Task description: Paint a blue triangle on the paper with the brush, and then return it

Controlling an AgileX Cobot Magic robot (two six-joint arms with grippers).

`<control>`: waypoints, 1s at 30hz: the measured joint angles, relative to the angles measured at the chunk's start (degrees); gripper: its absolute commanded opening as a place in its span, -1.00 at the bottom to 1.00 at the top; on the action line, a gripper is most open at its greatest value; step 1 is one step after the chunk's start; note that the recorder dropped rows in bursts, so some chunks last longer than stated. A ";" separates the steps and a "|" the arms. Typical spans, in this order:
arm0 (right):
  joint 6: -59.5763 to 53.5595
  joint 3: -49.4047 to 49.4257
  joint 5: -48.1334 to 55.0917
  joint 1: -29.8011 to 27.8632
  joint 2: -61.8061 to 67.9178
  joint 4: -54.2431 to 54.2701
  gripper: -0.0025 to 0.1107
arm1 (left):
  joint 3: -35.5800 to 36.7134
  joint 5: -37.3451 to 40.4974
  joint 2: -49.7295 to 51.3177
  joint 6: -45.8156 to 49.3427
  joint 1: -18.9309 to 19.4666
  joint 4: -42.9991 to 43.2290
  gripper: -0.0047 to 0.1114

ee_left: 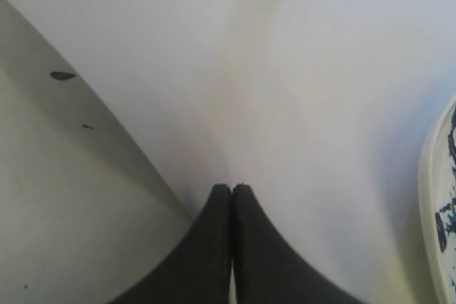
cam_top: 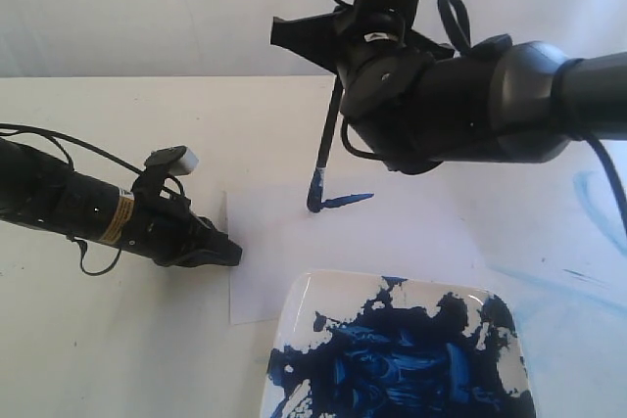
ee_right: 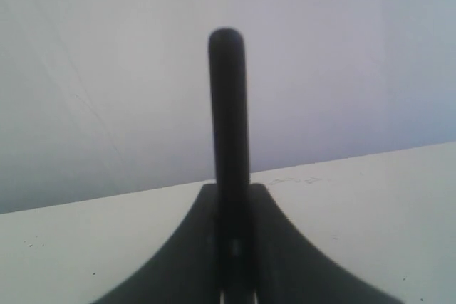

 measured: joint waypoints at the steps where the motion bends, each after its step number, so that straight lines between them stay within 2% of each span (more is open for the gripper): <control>1: 0.48 0.00 -0.25 0.00 0.46 0.00 -0.96 | 0.00 0.00 0.00 0.00 0.00 0.00 -0.92; 30: 0.36 0.00 -1.73 0.00 1.14 1.27 -0.96 | 0.00 0.00 0.00 0.00 0.00 0.00 -0.92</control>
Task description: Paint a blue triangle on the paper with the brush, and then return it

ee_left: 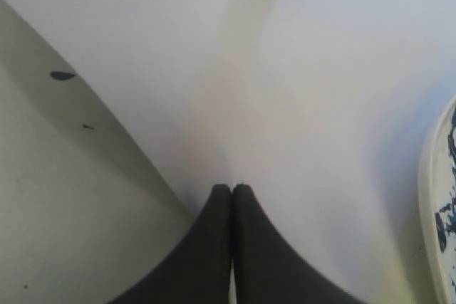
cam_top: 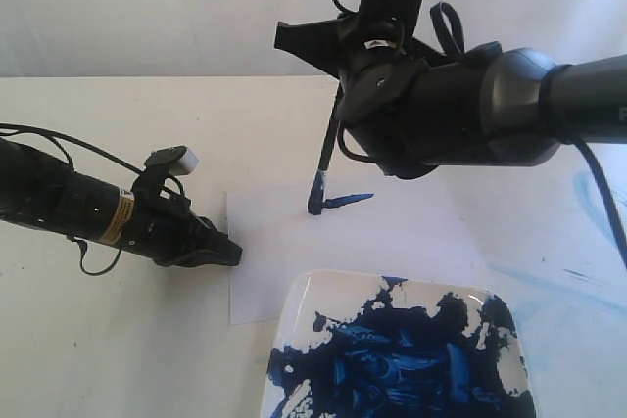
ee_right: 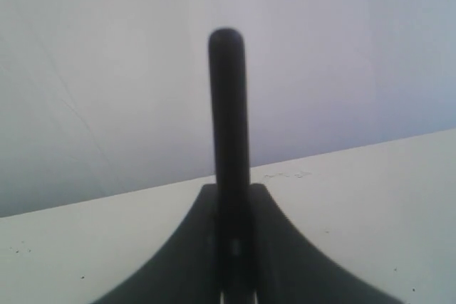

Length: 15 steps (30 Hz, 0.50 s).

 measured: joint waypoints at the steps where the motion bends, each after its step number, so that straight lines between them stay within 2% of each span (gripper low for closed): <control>1: -0.60 0.00 0.00 0.00 0.00 1.25 -0.96 | 0.00 0.00 0.00 0.00 0.00 0.00 -0.92; 15: -8.06 0.00 -1.94 0.00 -0.36 12.76 -0.96 | 0.00 0.00 0.00 0.00 0.00 0.00 -0.92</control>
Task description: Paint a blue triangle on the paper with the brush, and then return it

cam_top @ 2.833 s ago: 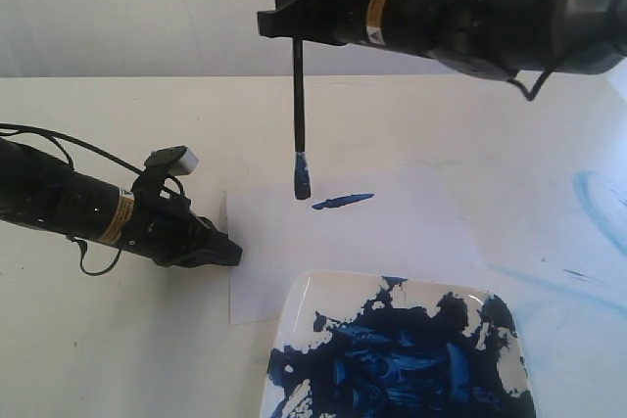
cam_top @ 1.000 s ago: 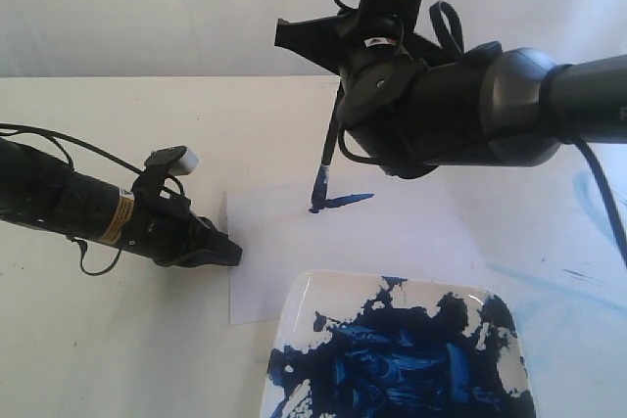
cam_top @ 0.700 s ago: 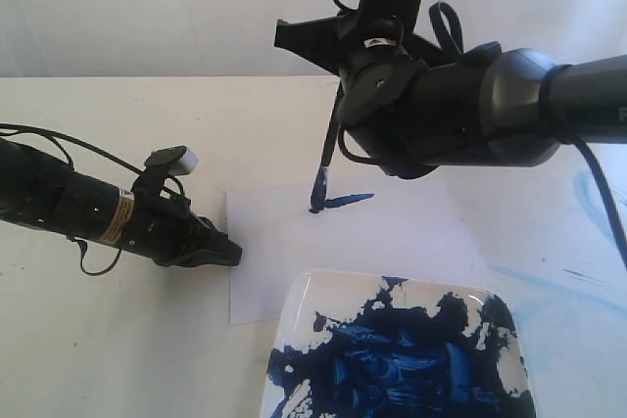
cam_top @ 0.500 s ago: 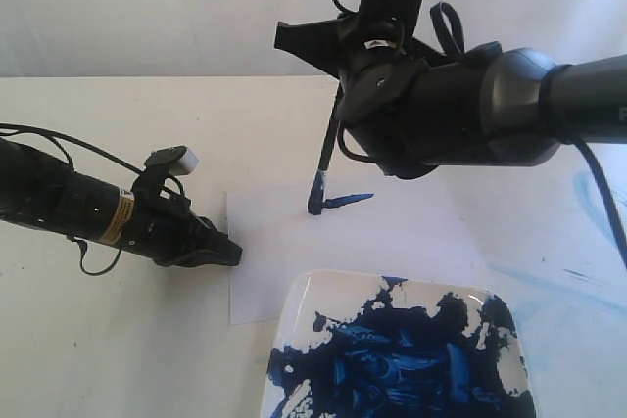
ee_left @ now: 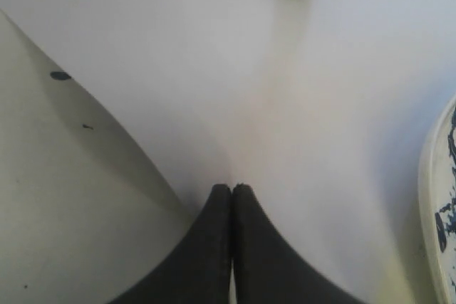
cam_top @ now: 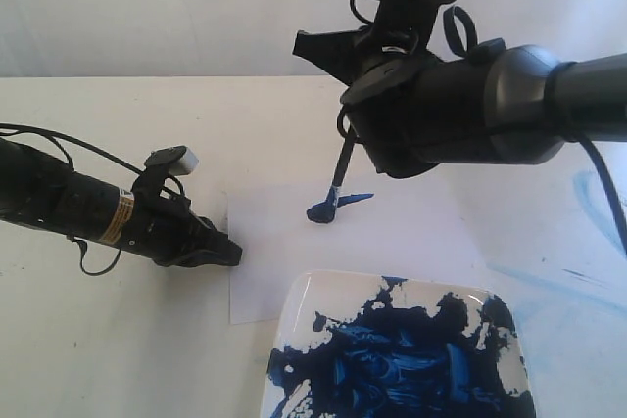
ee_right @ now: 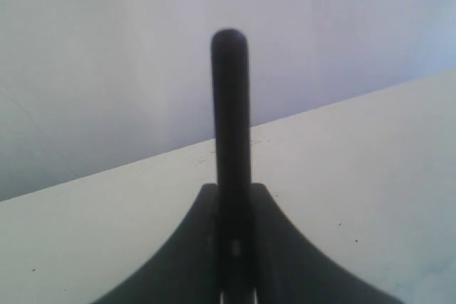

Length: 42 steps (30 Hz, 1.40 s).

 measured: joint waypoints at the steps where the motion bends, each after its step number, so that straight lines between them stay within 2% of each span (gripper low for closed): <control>1: -0.45 0.00 -0.14 0.00 -0.11 0.41 -0.96 | 0.00 0.00 0.00 0.00 0.00 0.00 -0.92; 12: -4.30 0.00 -3.60 0.74 -0.50 5.51 -0.96 | 0.00 0.00 0.00 0.00 0.00 0.00 -0.92; 24: -9.78 0.00 -12.06 2.99 -0.62 11.19 -0.96 | 0.00 0.00 0.00 0.00 0.00 0.00 -0.92; 42: -12.30 0.00 -18.44 5.24 -0.86 13.31 -0.96 | 0.00 0.00 0.00 0.00 0.00 0.00 -0.92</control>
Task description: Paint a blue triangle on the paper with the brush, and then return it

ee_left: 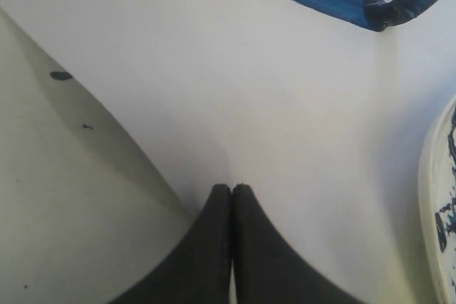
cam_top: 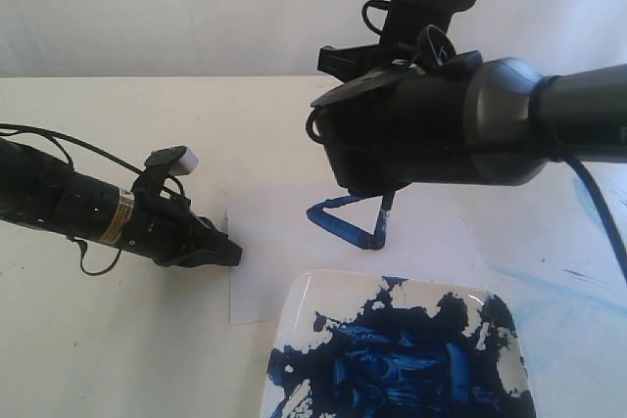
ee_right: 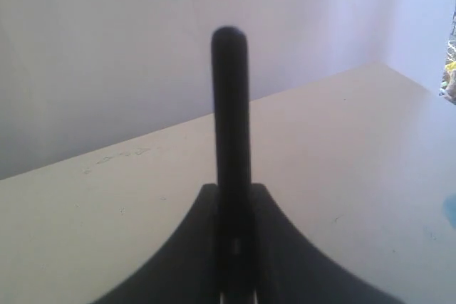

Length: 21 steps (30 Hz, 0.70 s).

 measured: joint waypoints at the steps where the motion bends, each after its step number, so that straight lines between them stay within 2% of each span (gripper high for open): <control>1: 0.00 0.01 0.00 0.00 -0.26 0.00 -0.96 | 0.00 0.00 0.00 0.00 0.00 0.00 -0.92; 6: -0.34 0.01 0.45 0.00 -2.43 -1.89 -0.96 | 0.00 0.00 0.00 0.00 0.00 0.00 -0.92; 13: -2.00 0.01 5.80 0.00 -7.31 -12.00 -0.96 | 0.00 0.00 0.00 0.00 0.00 0.00 -0.92; 18: -5.08 0.01 19.18 -3.12 -12.55 -16.55 -0.96 | 0.00 0.00 0.00 0.00 0.00 0.00 -0.92; 21: -6.95 0.01 32.78 -8.72 -15.85 -16.94 -0.96 | 0.00 0.00 0.00 0.00 0.00 0.00 -0.92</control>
